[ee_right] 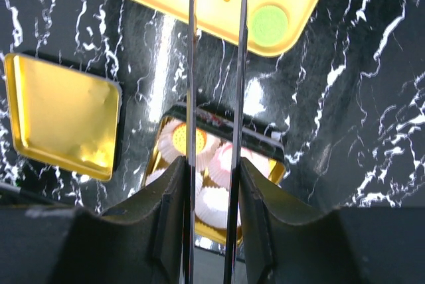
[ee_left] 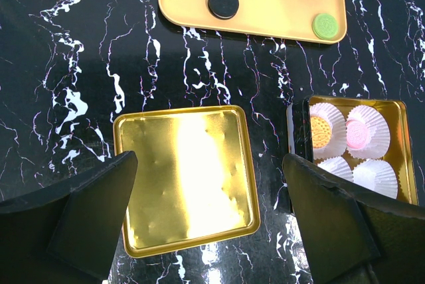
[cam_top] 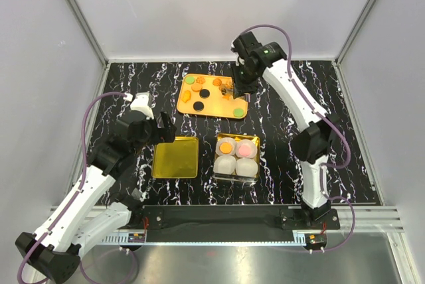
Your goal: Pack the cookies
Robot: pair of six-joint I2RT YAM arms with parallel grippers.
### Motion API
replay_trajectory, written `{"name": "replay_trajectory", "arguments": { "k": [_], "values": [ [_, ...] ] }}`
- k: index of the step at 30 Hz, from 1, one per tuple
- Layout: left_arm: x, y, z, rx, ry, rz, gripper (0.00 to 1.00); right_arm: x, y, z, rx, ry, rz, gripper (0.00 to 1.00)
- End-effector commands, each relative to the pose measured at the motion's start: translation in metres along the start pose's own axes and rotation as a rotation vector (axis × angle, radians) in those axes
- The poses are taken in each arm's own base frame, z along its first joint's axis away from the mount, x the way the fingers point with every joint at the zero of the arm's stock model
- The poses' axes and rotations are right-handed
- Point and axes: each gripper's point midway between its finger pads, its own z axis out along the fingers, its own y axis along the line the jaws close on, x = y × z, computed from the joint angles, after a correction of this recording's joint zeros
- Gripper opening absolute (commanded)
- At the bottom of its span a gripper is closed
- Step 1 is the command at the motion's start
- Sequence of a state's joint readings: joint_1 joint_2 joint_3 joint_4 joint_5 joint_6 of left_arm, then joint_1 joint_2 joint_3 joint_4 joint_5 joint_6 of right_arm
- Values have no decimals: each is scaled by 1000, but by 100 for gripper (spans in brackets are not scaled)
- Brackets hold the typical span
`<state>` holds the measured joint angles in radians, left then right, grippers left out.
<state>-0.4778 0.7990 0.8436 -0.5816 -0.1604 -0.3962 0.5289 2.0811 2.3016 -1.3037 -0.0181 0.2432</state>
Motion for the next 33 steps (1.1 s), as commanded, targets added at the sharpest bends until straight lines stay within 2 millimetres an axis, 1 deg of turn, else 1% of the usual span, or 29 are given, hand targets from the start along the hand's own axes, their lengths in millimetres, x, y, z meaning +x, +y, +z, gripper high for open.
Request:
{"name": "replay_trajectory", "arguments": {
  "k": [1,3,5,6,7,8,9,10,11,13,14,16,17,18,19,20,22,23,24,25,26,27,28,30,31,33],
  "values": [
    [-12,-5,-1,20,-45,-13,99,-8,4,-46,-47,-108,14,35],
    [-13,-5,-1,21,-47,-13,99,0,4,-59,-58,-111,18,35],
    [-12,-6,0,25,-42,-13,99,9,4,-62,-69,-94,17,35],
    [-11,-6,1,24,-40,-13,99,13,7,-73,-91,-104,20,35],
    [-11,-6,0,27,-38,-12,99,17,8,-77,-104,-104,19,35],
    [-11,-6,1,26,-36,-12,99,25,9,-84,-121,-96,19,35],
    [-11,-6,1,27,-38,-12,99,30,9,-87,-127,-91,19,35],
    [-12,-6,0,27,-39,-13,99,40,8,-85,-132,-67,17,35],
    [-12,-6,0,27,-39,-13,99,46,10,-96,-152,-76,16,35],
    [-12,-6,0,26,-40,-13,99,59,10,-101,-156,-66,14,35],
    [-12,-6,0,26,-41,-13,99,68,9,-106,-163,-63,11,35],
    [-12,-6,0,26,-40,-13,99,78,11,-113,-180,-61,12,35],
    [-12,-6,0,26,-41,-13,99,88,13,-119,-195,-59,18,35],
    [-11,-6,0,24,-40,-13,99,92,15,-122,-206,-59,20,35],
    [-12,-6,0,28,-42,-13,99,100,14,-120,-205,-43,25,35],
    [-12,-6,0,28,-41,-13,99,107,18,-127,-215,-49,17,35],
    [-11,-6,0,27,-39,-13,99,116,17,-128,-207,-50,16,35],
    [-10,-6,0,28,-37,-14,99,125,17,-127,-208,-41,31,35],
    [-11,-6,0,29,-38,-14,99,132,22,-127,-223,-29,23,35],
    [-11,-7,0,31,-39,-14,99,139,23,-124,-219,-13,21,35],
    [-11,-7,0,30,-38,-14,99,143,22,-125,-208,-18,24,35],
    [-11,-7,0,30,-38,-14,99,149,27,-124,-214,-9,9,35],
    [-11,-7,0,30,-38,-12,99,156,27,-121,-211,6,9,35],
    [-11,-6,0,29,-39,-14,99,164,33,-122,-226,12,9,35],
    [-11,-7,1,30,-37,-14,99,172,33,-117,-226,34,9,35],
    [-11,-7,1,32,-37,-14,99,178,36,-117,-232,43,7,35]
  ]
}}
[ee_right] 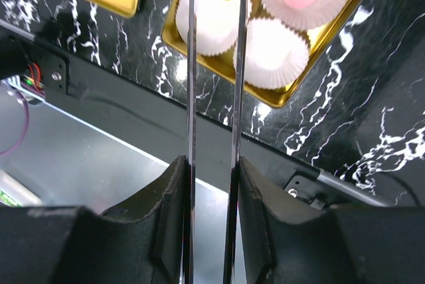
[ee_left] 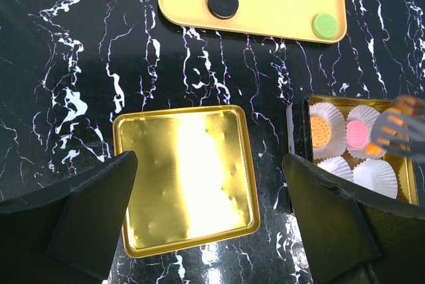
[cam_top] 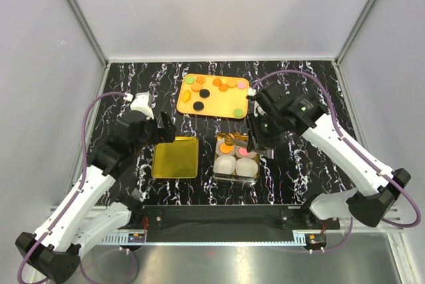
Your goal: Pack the cookies
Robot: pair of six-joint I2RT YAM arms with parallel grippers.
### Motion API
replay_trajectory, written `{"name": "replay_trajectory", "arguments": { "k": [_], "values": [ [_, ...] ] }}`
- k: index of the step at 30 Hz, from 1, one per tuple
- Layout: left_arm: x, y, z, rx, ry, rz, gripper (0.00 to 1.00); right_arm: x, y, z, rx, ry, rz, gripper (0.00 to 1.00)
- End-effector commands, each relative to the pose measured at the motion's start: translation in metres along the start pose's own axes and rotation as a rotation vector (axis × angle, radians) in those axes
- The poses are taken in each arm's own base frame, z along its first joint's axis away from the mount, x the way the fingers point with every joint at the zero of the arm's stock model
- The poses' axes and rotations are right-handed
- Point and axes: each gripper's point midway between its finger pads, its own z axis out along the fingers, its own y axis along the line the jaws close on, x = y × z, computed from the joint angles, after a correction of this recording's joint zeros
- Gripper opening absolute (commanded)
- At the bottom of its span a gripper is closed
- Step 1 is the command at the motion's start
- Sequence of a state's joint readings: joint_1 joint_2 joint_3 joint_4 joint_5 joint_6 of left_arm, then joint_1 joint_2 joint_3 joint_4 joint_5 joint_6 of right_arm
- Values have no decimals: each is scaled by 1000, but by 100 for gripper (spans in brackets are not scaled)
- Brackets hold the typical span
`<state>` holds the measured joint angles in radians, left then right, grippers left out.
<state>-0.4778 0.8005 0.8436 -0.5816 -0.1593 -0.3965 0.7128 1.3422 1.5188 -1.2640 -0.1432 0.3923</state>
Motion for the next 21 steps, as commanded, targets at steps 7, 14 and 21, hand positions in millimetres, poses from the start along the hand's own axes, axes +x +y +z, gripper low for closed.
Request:
{"name": "replay_trajectory", "arguments": {
  "k": [7,14,21],
  "values": [
    [-11,-6,0,30,-40,-12,99,24,14,8,-37,14,0,35],
    [-10,-6,1,28,-36,-12,99,38,20,16,-38,56,-26,35],
    [-11,-6,1,24,-39,-12,99,49,19,28,-20,92,-41,35]
  ]
}}
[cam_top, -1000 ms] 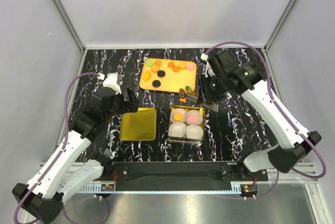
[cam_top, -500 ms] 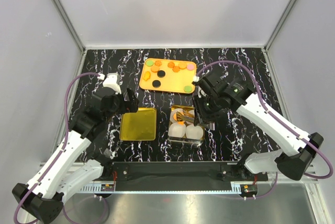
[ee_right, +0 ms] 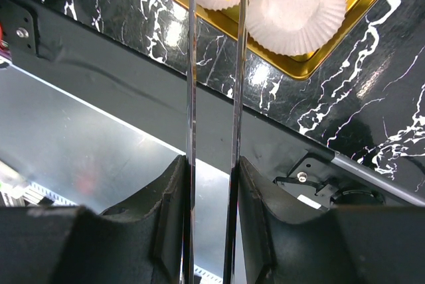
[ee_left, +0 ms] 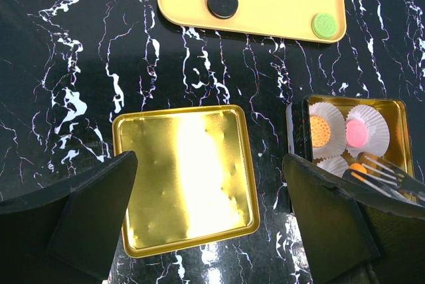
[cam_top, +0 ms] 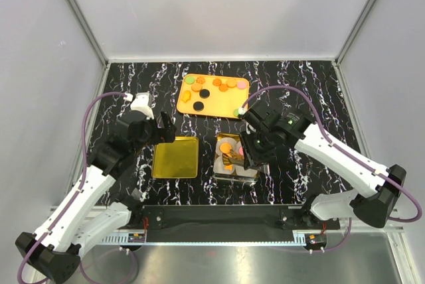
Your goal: Pack the cookies
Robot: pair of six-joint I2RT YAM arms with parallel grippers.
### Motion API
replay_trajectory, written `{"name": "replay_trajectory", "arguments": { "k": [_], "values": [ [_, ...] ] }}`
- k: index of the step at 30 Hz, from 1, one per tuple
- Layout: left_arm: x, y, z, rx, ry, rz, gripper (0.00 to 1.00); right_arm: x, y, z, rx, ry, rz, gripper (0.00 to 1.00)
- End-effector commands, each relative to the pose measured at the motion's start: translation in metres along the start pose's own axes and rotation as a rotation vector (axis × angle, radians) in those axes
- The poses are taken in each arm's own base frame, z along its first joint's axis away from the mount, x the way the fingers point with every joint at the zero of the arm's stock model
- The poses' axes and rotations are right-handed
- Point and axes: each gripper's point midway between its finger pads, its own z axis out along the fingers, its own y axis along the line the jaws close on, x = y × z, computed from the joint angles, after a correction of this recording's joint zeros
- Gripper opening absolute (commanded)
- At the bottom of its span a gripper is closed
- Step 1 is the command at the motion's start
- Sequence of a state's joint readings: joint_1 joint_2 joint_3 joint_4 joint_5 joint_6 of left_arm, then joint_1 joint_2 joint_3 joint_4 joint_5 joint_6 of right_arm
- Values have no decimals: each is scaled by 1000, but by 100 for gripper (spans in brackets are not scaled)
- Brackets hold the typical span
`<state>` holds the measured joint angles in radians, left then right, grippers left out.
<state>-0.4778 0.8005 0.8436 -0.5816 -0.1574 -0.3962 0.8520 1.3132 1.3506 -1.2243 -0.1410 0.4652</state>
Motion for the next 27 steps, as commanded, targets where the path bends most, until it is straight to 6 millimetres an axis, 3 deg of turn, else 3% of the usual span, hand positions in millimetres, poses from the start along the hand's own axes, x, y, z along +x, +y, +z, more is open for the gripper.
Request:
{"name": "replay_trajectory", "arguments": {
  "k": [1,15,27],
  "values": [
    [-11,-5,1,24,-39,-12,99,-4,8,-1,-22,-35,-7,35],
    [-10,-4,1,16,-37,-12,99,2,5,19,24,0,-31,37],
    [-11,-5,1,18,-38,-12,99,-1,5,21,32,-6,-39,49]
  ]
}}
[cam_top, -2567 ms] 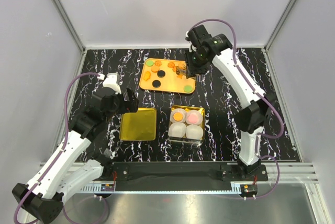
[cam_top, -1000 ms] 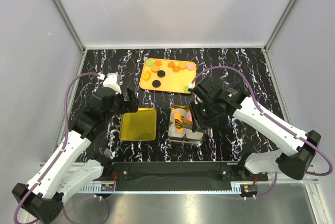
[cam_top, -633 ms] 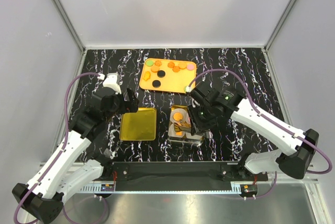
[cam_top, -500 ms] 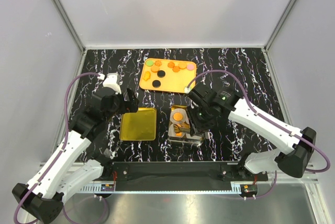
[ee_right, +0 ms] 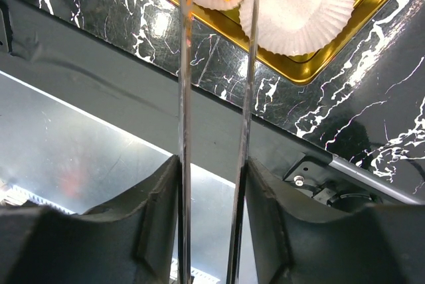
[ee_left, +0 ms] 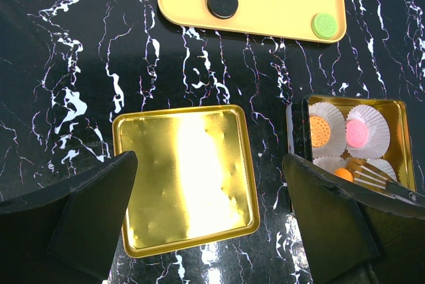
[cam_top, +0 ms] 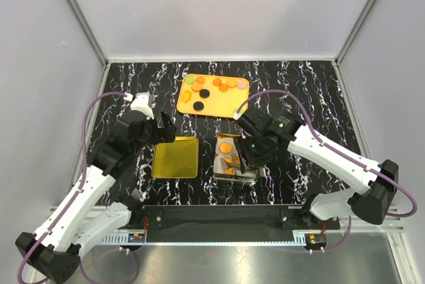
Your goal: Pack the cookies
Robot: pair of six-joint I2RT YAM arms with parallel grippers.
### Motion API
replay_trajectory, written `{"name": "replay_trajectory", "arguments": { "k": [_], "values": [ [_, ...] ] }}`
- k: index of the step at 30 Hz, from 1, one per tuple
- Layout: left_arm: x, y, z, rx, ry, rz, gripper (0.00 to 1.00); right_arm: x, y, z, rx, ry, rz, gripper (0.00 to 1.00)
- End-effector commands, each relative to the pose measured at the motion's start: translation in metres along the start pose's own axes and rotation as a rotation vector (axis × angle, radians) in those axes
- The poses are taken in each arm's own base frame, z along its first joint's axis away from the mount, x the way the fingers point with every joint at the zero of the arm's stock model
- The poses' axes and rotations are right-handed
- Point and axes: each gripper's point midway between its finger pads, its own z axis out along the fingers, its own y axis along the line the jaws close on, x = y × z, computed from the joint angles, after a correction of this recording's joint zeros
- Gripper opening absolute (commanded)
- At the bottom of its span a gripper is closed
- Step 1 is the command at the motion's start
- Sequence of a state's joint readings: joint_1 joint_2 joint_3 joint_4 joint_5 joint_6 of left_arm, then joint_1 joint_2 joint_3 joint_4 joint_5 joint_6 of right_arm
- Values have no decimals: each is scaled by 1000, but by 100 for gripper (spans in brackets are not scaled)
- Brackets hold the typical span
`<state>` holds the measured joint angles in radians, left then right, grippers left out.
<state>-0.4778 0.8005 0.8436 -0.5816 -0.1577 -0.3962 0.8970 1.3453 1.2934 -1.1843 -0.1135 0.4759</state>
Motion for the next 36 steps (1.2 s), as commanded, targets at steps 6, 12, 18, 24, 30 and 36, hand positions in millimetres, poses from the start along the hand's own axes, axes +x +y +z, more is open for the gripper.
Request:
{"name": "replay_trajectory", "arguments": {
  "k": [6,12,18,24,30,36],
  "values": [
    [-11,-4,1,15,-37,-12,99,-13,7,-4,-6,-48,-21,52],
    [-10,-4,2,17,-34,-11,99,-27,10,-25,-3,-112,-38,48],
    [-11,-4,1,17,-37,-12,99,-45,11,-45,32,-157,-76,47],
    [-11,-4,1,18,-40,-14,99,-86,13,-57,52,-235,-88,48],
    [-10,-4,2,17,-34,-13,99,-161,7,-58,43,-332,-57,48],
    [-10,-4,2,17,-33,-13,99,-228,9,-33,53,-353,-47,47]
  ]
}}
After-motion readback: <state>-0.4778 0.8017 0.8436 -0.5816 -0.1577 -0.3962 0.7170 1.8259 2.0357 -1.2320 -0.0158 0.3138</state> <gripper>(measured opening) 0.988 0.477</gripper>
